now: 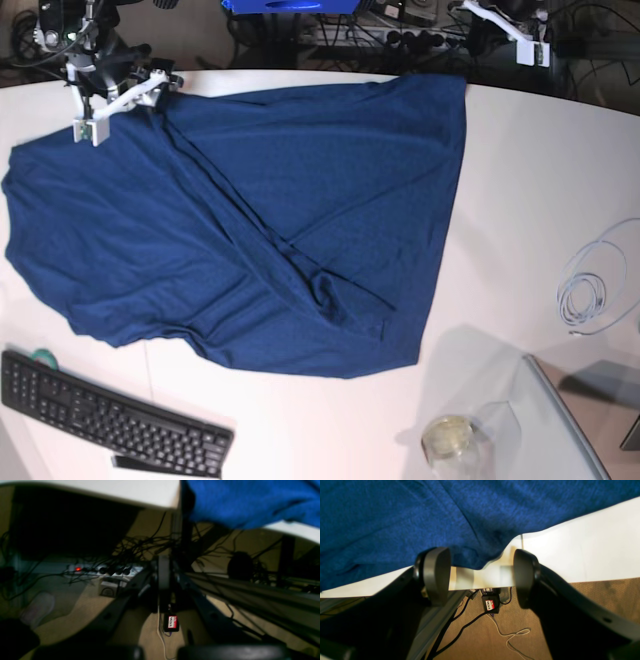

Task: Layout the t-shirt on the table in an organized manner, then fold the t-shirt properly
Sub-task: 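Grasp the shirt corner with the left gripper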

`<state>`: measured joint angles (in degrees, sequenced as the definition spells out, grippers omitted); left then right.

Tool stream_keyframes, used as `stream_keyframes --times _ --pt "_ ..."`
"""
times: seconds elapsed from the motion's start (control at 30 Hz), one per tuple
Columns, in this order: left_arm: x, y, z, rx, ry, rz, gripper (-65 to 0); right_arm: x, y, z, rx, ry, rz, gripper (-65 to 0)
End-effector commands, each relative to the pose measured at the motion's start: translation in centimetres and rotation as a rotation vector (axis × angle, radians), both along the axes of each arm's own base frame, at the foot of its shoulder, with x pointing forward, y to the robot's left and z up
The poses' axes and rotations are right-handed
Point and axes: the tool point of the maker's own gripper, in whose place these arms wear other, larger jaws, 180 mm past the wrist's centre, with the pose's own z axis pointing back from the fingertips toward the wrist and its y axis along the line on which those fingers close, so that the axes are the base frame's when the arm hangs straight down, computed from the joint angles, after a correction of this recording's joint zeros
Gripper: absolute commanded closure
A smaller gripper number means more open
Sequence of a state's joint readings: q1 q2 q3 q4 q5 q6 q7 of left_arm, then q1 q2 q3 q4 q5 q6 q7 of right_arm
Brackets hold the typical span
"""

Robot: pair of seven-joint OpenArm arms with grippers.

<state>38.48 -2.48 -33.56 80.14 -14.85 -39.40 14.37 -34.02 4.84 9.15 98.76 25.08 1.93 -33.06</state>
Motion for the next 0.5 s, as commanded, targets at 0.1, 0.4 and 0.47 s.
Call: stream_keyframes --times 0.1,0.4,0.47 --pt "2.0 0.1 1.0 -0.006 -0.070 0.008 -7.7 0.4 -0.3 0.5 -0.007 -0.022 0.004 -36.2" --pt "4.2 0.4 1.8 0.006 -0.121 0.009 -10.9 0.4 -0.6 0.5 -0.012 -0.023 0.002 -36.2" --pt "4.3 0.4 1.8 0.006 -0.123 0.009 -16.0 0.4 -0.6 0.5 -0.012 -0.023 0.002 -36.2"
